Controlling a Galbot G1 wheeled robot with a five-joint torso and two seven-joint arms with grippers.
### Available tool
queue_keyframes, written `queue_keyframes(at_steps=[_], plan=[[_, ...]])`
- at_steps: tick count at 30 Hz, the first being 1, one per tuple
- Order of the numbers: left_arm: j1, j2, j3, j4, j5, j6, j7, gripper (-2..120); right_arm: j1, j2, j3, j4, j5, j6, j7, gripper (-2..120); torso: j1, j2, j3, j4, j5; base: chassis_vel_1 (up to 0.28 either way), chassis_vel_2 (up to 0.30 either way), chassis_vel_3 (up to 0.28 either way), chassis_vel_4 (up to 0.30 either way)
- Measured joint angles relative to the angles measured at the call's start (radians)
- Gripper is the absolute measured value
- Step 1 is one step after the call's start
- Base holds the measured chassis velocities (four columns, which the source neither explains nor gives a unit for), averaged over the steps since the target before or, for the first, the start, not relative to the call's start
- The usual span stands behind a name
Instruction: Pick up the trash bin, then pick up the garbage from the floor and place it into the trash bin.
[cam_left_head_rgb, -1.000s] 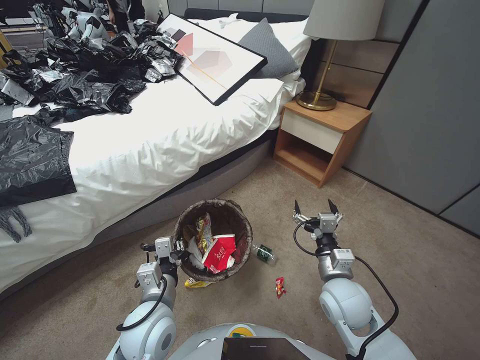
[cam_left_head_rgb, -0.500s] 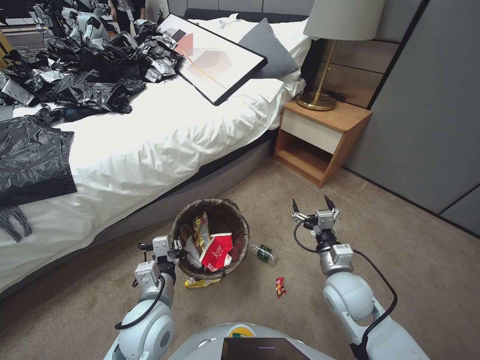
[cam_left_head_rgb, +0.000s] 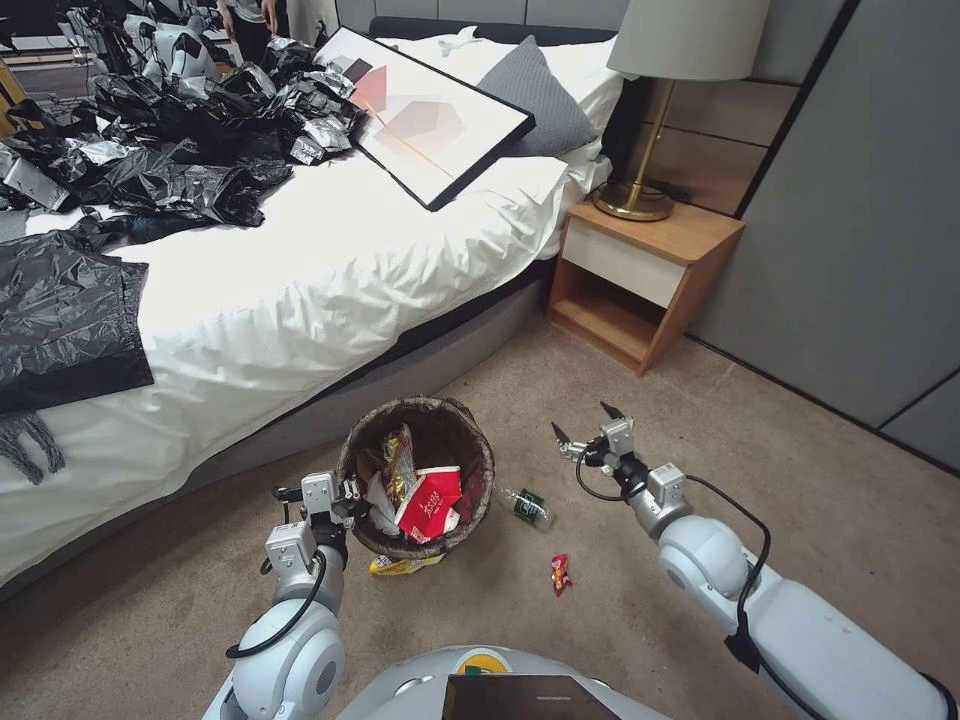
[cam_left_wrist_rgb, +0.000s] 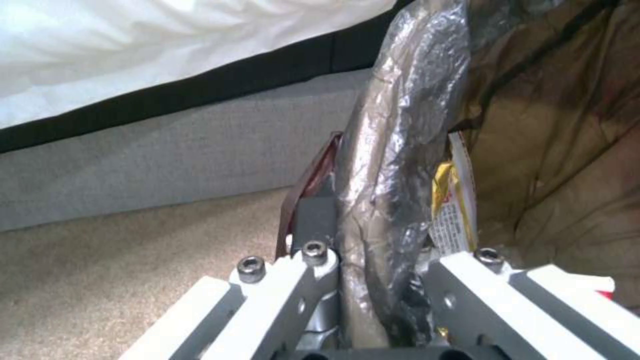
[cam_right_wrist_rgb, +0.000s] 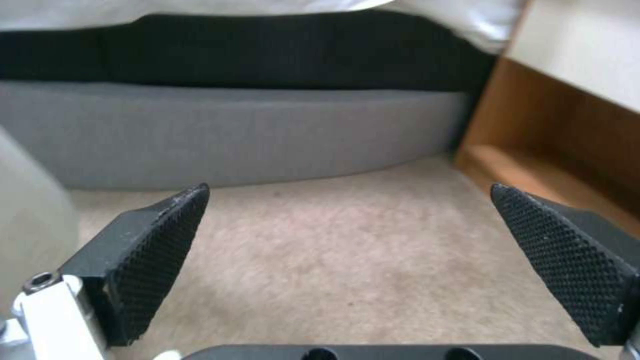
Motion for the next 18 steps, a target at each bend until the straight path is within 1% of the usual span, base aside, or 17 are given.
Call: queue_keyframes(at_steps=[1, 2, 4, 6, 7, 11, 13, 15, 16, 17, 18], plan=[[0.0, 0.0, 0.0, 0.0, 0.0, 0.0, 0.0, 4, 0.0, 0.0, 0.0, 0.0, 0.0, 0.0, 0.0, 100, 0.0, 0.0, 0.0, 0.0, 0.0, 0.0, 0.0, 0.0, 0.0], [0.001, 0.001, 0.0, 0.001, 0.0, 0.0, 0.0, 4, 0.016, -0.021, -0.019, -0.01, 0.024, -0.001, -0.012, 100, 0.0, 0.0, 0.0, 0.0, 0.0001, 0.0, 0.0, 0.0, 0.0], [0.004, 0.004, -0.001, 0.001, -0.001, -0.001, 0.0, 4, 0.08, -0.086, -0.094, -0.042, 0.1, -0.008, -0.064, 100, 0.0, 0.0, 0.0, 0.0, 0.0001, 0.0, 0.0, 0.0, 0.0], [0.004, 0.004, -0.002, 0.001, -0.001, -0.001, 0.0, 4, 0.085, -0.091, -0.1, -0.045, 0.104, -0.008, -0.069, 100, 0.0, 0.0, 0.0, 0.0, 0.0001, 0.0, 0.0, 0.0, 0.0], [0.006, 0.005, -0.004, 0.001, -0.001, -0.002, 0.0, 4, 0.142, -0.122, -0.159, -0.088, 0.125, 0.004, -0.125, 100, 0.0, 0.0, 0.0, 0.0, 0.0, 0.0, 0.0, 0.0, 0.0], [0.007, 0.005, -0.005, 0.001, -0.001, -0.002, 0.0, 4, 0.163, -0.129, -0.178, -0.107, 0.129, 0.011, -0.148, 100, 0.0, 0.0, 0.0, 0.0, 0.0, 0.0, 0.0, 0.0, 0.0], [0.009, 0.005, -0.008, 0.001, -0.001, -0.003, 0.0, 4, 0.203, -0.14, -0.217, -0.148, 0.138, 0.025, -0.199, 100, 0.0, 0.0, 0.0, 0.0, 0.0, 0.0, 0.0, 0.0, 0.0], [0.009, 0.004, -0.009, 0.001, -0.001, -0.004, 0.0, 4, 0.215, -0.142, -0.23, -0.161, 0.14, 0.03, -0.213, 100, 0.0, 0.0, 0.0, 0.0, 0.0, 0.0, 0.0, 0.0, 0.0], [0.01, 0.003, -0.01, 0.003, -0.001, -0.005, 0.0, 4, 0.242, -0.144, -0.257, -0.193, 0.146, 0.039, -0.247, 100, 0.0, 0.0, 0.0, 0.0001, 0.0, 0.0, 0.0, 0.0, 0.0], [0.01, 0.003, -0.01, 0.003, -0.001, -0.005, 0.0, 4, 0.242, -0.144, -0.257, -0.193, 0.146, 0.039, -0.247, 100, 0.0, 0.0, 0.0, 0.0001, 0.0, 0.0, 0.0, 0.0, 0.0], [0.009, 0.002, -0.011, 0.004, -0.001, -0.005, 0.0, 4, 0.261, -0.144, -0.28, -0.218, 0.15, 0.05, -0.268, 100, 0.0, 0.0, 0.0, -0.0001, -0.0001, 0.0, 0.0, 0.0, 0.0]])
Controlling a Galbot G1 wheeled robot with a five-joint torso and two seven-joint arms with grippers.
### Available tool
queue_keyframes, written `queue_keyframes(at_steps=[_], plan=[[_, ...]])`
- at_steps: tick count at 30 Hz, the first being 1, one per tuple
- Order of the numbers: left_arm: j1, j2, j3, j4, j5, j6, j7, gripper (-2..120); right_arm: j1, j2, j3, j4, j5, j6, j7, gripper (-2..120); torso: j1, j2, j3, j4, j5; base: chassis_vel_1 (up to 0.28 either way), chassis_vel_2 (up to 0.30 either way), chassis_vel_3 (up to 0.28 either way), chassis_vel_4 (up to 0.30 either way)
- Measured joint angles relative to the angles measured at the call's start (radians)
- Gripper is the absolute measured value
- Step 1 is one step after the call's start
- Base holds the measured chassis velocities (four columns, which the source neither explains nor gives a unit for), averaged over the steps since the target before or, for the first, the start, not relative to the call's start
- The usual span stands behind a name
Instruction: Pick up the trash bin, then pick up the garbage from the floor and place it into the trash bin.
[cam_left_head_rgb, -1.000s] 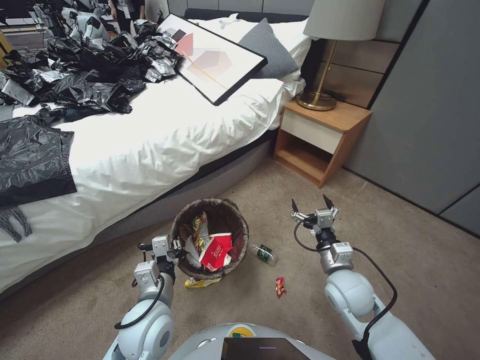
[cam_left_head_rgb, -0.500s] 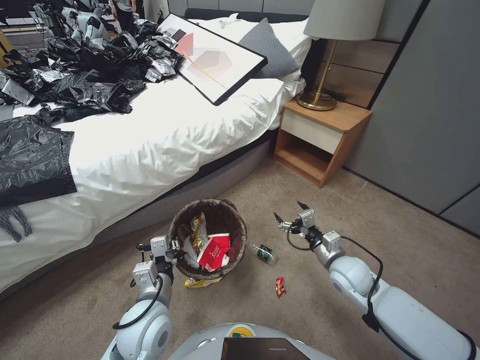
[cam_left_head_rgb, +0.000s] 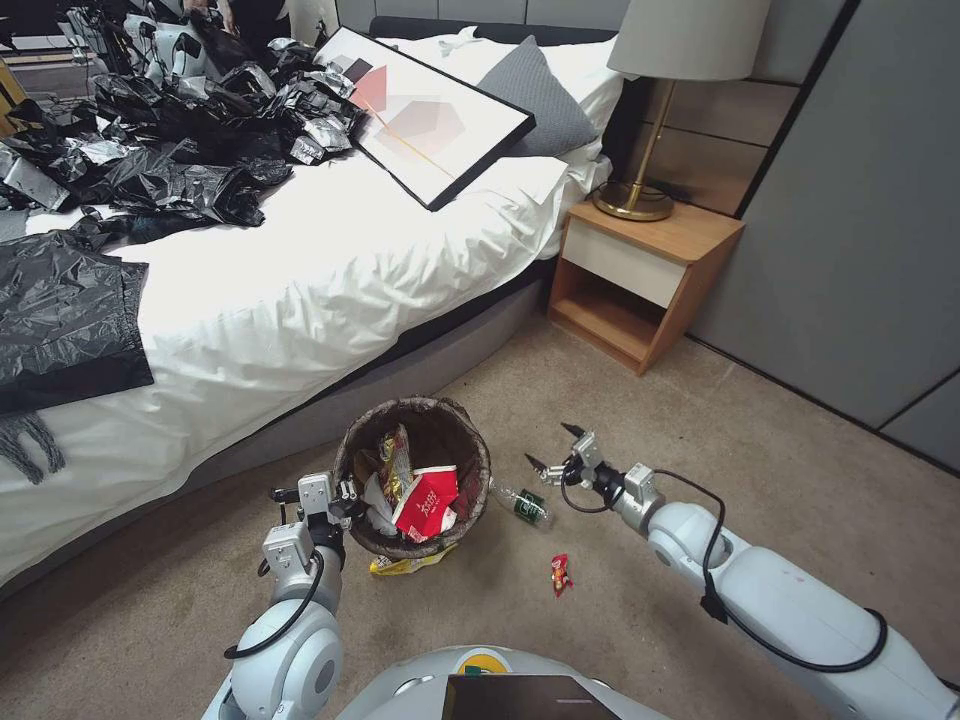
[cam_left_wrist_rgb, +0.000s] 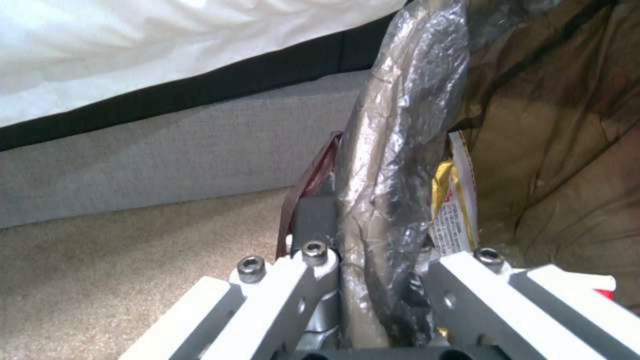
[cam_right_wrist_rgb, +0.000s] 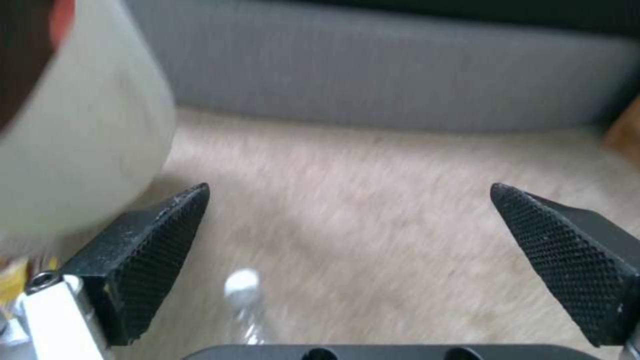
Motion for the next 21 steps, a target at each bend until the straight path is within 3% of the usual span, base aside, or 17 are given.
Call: queue_keyframes(at_steps=[8, 21], plan=[[-0.003, -0.009, -0.006, 0.005, 0.0, 0.0, 0.0, 4, 0.1, 0.031, -0.137, -0.163, 0.008, 0.059, -0.113, 100, 0.0, 0.0, 0.0, 0.0, 0.0002, 0.0, 0.0, 0.0, 0.0], [-0.012, -0.02, -0.012, 0.014, 0.0, -0.001, 0.001, 4, 0.173, 0.075, -0.267, -0.302, -0.003, 0.096, -0.168, 100, 0.0, 0.0, 0.0, 0.0001, 0.0, 0.0, 0.0, 0.0, 0.0]])
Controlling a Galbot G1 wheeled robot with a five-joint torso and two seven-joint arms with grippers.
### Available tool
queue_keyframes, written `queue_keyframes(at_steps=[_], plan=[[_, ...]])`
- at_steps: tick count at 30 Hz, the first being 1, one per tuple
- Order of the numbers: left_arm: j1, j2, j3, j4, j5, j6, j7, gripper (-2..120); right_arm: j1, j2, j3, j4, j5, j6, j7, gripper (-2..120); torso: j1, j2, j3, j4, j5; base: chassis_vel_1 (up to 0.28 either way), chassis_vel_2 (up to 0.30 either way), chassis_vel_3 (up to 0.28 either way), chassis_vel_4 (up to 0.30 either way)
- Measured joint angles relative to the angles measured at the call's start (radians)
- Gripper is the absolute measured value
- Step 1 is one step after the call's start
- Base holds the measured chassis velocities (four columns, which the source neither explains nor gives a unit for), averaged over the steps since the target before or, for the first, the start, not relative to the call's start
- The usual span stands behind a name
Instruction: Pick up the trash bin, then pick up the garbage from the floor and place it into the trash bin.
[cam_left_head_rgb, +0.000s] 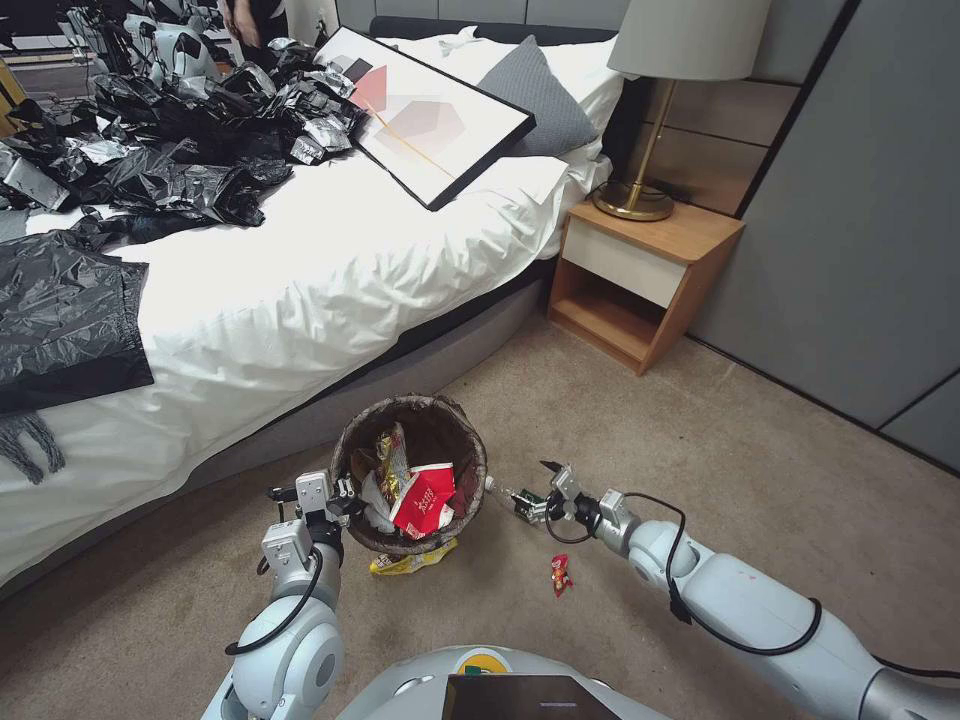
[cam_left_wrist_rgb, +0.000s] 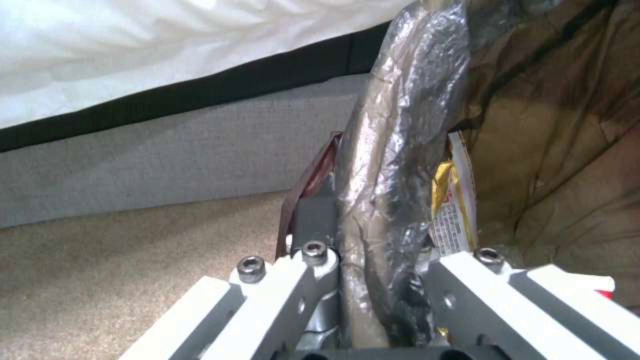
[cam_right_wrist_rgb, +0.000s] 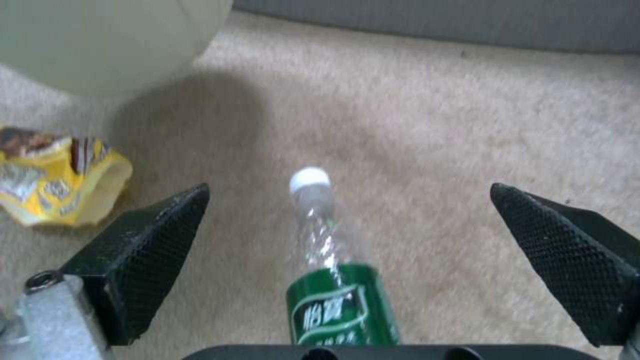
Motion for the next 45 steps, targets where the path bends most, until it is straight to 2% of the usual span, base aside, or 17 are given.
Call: queue_keyframes(at_steps=[7, 13, 31, 45], plan=[[-0.002, 0.001, -0.002, 0.001, 0.0, 0.0, 0.0, 4, 0.005, 0.044, -0.023, -0.087, -0.026, 0.027, -0.028, 100, 0.0, 0.0, 0.0, 0.0, 0.0, 0.0, 0.0, 0.0, 0.0], [-0.003, 0.006, -0.01, 0.0, -0.008, 0.0, -0.001, 4, 0.039, 0.098, -0.025, -0.254, -0.037, 0.058, -0.081, 100, 0.0, 0.0, 0.0, 0.0, 0.0, 0.0, 0.0, 0.0, 0.0], [-0.012, 0.007, -0.006, 0.004, -0.011, -0.001, -0.003, 4, 0.08, 0.142, -0.022, -0.374, -0.042, 0.066, -0.118, 100, 0.0, 0.0, 0.0, 0.0, 0.0, 0.0, 0.0, 0.0, 0.0], [-0.021, 0.013, -0.008, 0.006, -0.019, -0.003, -0.009, 4, 0.141, 0.225, -0.045, -0.485, -0.075, 0.056, -0.126, 100, 0.0, 0.0, 0.0, 0.0, 0.0001, 0.0, 0.0, 0.0, 0.0]])
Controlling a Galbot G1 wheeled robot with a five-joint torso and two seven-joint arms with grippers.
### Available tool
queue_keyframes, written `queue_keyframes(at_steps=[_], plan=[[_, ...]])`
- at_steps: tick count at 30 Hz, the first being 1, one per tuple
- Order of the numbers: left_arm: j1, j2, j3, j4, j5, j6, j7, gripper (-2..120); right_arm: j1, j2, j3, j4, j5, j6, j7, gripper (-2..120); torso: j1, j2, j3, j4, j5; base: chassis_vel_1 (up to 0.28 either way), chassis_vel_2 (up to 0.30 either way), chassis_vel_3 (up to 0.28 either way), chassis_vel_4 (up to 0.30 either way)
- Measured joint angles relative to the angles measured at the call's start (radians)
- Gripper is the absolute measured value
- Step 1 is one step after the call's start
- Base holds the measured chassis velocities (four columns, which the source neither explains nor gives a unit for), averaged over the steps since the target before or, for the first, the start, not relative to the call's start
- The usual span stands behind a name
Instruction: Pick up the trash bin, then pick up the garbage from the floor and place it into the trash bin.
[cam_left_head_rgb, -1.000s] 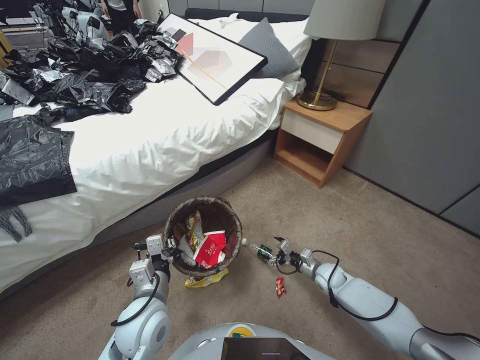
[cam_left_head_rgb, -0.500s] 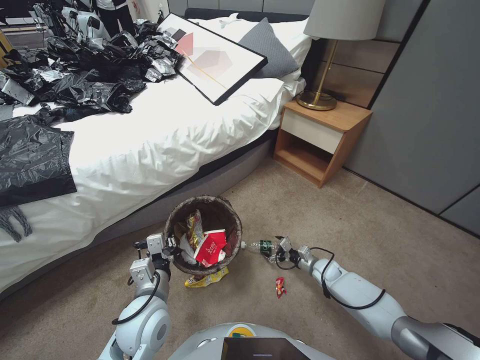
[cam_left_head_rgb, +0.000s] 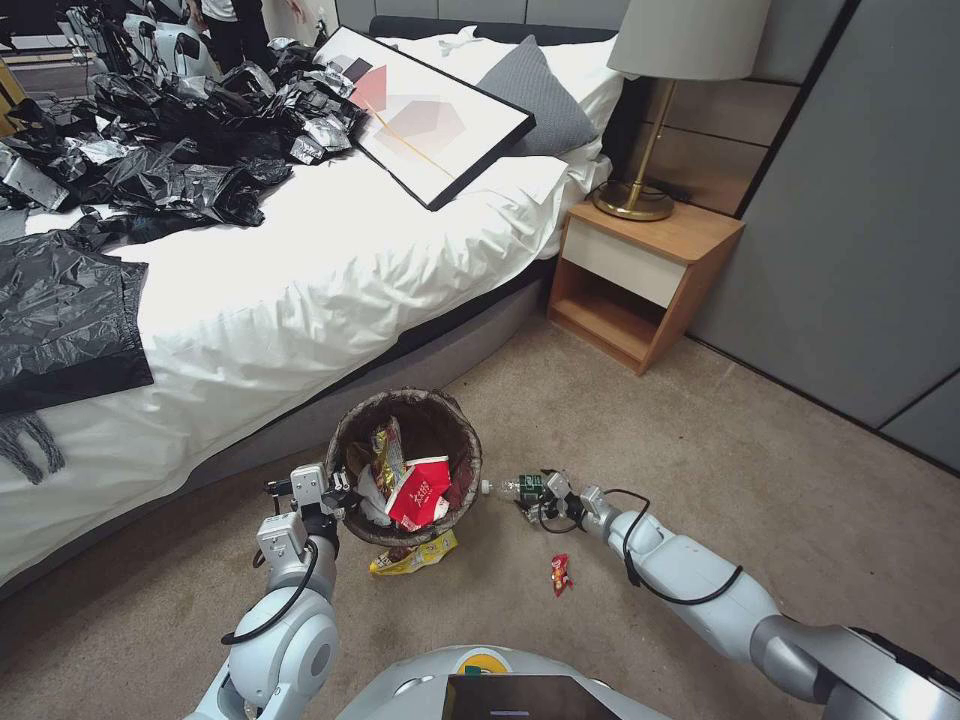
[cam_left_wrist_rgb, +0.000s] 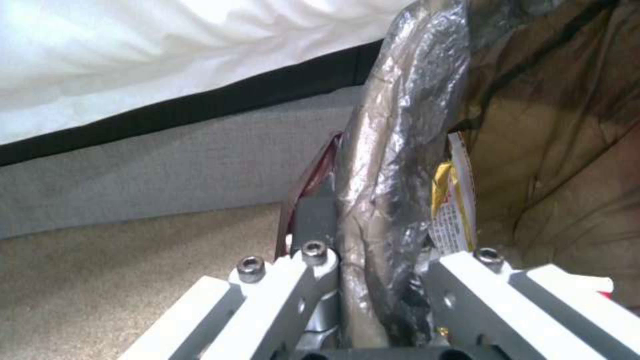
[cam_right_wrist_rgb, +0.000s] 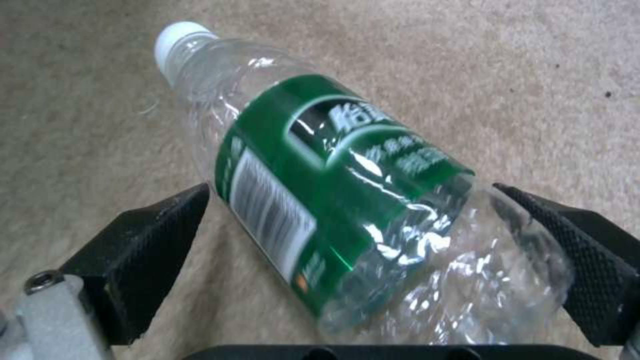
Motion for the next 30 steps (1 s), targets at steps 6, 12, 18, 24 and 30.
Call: queue_keyframes(at_steps=[6, 12, 18, 24, 30], plan=[[-0.009, 0.01, -0.004, 0.002, -0.011, 0.0, -0.004, 4, 0.047, 0.05, -0.014, -0.076, -0.018, 0.001, 0.011, 99, 0.0, 0.0, 0.0, 0.0, -0.0001, 0.0, 0.0, 0.0, 0.0], [-0.019, 0.019, -0.003, 0.002, -0.021, 0.001, -0.013, 4, 0.06, 0.065, -0.028, -0.09, -0.022, 0.0, 0.017, 82, 0.0, 0.0, 0.0, 0.0, -0.0001, 0.0, 0.0, 0.0, 0.0], [-0.024, 0.026, -0.004, 0.004, -0.026, 0.003, -0.016, 4, 0.058, 0.067, -0.029, -0.079, -0.033, 0.001, 0.036, 57, 0.0, 0.0, 0.0, 0.0, 0.0, 0.0, 0.0, 0.0, 0.0], [-0.031, 0.024, 0.004, 0.011, -0.026, 0.004, -0.017, 4, 0.059, 0.049, -0.031, -0.06, -0.032, 0.0, 0.041, 41, 0.0, 0.0, 0.0, -0.0001, 0.0, 0.0, 0.0, 0.0, 0.0], [-0.035, 0.025, 0.004, 0.014, -0.027, 0.005, -0.018, 4, 0.061, 0.04, -0.031, -0.047, -0.03, 0.0, 0.053, 36, 0.0, 0.0, 0.0, -0.0001, -0.0001, 0.0, 0.0, 0.0, 0.0]])
